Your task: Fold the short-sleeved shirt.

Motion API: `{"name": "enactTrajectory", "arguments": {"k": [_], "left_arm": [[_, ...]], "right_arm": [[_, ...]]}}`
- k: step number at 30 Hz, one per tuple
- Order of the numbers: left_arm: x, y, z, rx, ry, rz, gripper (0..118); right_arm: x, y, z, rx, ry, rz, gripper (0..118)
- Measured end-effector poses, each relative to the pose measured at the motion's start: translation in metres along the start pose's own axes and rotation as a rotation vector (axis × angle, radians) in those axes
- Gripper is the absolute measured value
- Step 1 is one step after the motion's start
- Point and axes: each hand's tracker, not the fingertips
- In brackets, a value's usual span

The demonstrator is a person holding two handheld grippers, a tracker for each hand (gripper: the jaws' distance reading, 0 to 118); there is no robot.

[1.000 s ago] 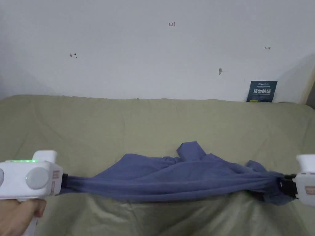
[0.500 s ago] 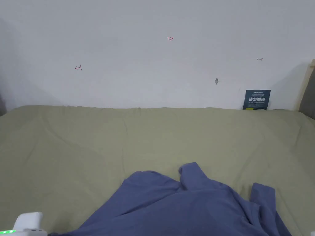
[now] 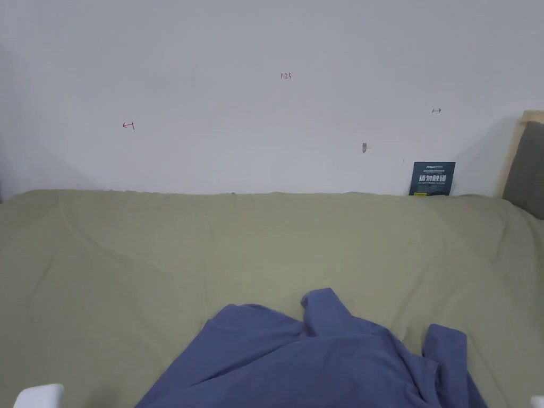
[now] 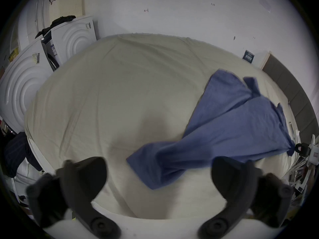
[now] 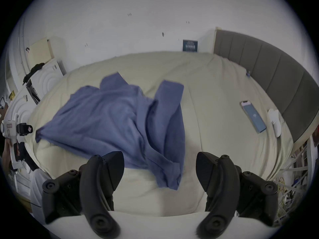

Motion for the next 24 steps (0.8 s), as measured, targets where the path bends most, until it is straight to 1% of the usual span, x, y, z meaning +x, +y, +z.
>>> {"name": "enactTrajectory", "arguments": {"k": [1,3,5,6,7,8,9,10,11,13,14,18,24], "left_arm": [[0.003,0.004,0.014,0.058,-0.024,0.011,113],[0.016,0.007,0.034,0.119,-0.064,0.010,112],[0.029,0.007,0.061,0.203,-0.071,0.002,109],[0.033,0.005,0.073,0.244,-0.076,-0.003,106],[0.040,0.001,0.086,0.293,-0.076,-0.005,98],[0.044,-0.001,0.097,0.326,-0.072,-0.023,68],[0.047,-0.004,0.104,0.357,-0.069,-0.037,1],[0.051,-0.007,0.114,0.438,-0.081,0.004,0],[0.048,-0.012,0.118,0.414,-0.078,-0.004,0],[0.046,-0.018,0.126,0.434,-0.081,0.008,0],[0.044,-0.021,0.129,0.447,-0.067,0.010,0],[0.030,-0.030,0.127,0.453,-0.024,0.008,0],[0.003,-0.045,0.114,0.389,0.047,0.019,0]], "right_arm": [[-0.007,0.005,0.011,0.043,-0.009,-0.001,90],[-0.020,0.010,0.030,0.150,0.001,-0.010,89],[-0.035,0.014,0.051,0.231,-0.004,-0.002,86],[-0.043,0.014,0.061,0.269,-0.003,0.011,83],[-0.051,0.012,0.073,0.321,-0.003,0.028,79],[-0.058,0.009,0.083,0.376,-0.014,0.025,59],[-0.067,0.008,0.092,0.411,-0.028,0.025,13],[-0.073,0.002,0.102,0.470,-0.065,0.012,1],[-0.076,0.000,0.110,0.487,-0.050,0.014,1],[-0.082,-0.004,0.117,0.511,-0.036,-0.040,1],[-0.084,-0.006,0.120,0.515,-0.033,-0.033,1],[-0.091,-0.015,0.126,0.543,-0.093,0.022,1],[-0.090,-0.025,0.131,0.533,-0.085,0.000,1]]}}
